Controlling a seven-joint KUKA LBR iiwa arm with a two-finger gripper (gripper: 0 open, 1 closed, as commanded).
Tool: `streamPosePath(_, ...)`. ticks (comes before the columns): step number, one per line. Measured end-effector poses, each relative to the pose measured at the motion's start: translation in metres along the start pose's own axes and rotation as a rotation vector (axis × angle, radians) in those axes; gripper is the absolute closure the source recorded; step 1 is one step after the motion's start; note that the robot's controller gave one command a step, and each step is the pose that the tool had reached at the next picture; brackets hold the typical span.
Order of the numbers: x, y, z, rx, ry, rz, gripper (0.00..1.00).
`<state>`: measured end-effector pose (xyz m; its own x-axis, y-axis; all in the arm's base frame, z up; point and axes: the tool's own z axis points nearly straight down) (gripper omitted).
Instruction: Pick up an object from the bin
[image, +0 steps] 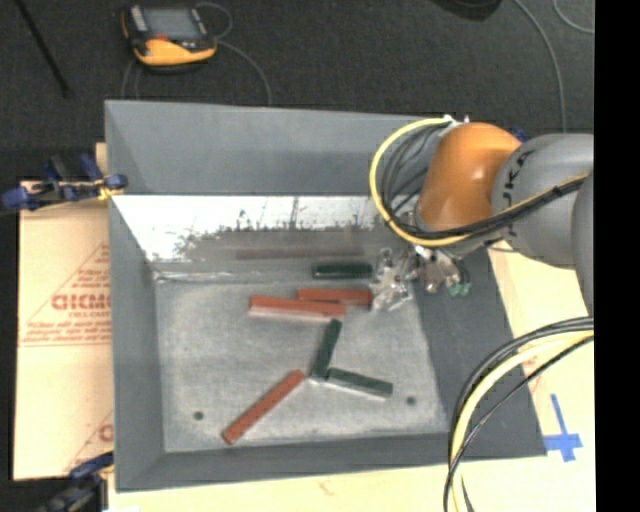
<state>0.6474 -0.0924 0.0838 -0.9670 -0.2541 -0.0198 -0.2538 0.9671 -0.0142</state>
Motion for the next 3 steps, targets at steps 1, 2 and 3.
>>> streamPosePath(1, 0.000, 0.000, 0.000, 0.000, 0.000, -0.001, 1.00)
streamPosePath(2, 0.002, 0.018, -0.141, -0.011, 0.013, 0.032, 1.00)
streamPosePath(3, 0.003, 0.018, -0.141, -0.011, 0.015, 0.031, 0.00)
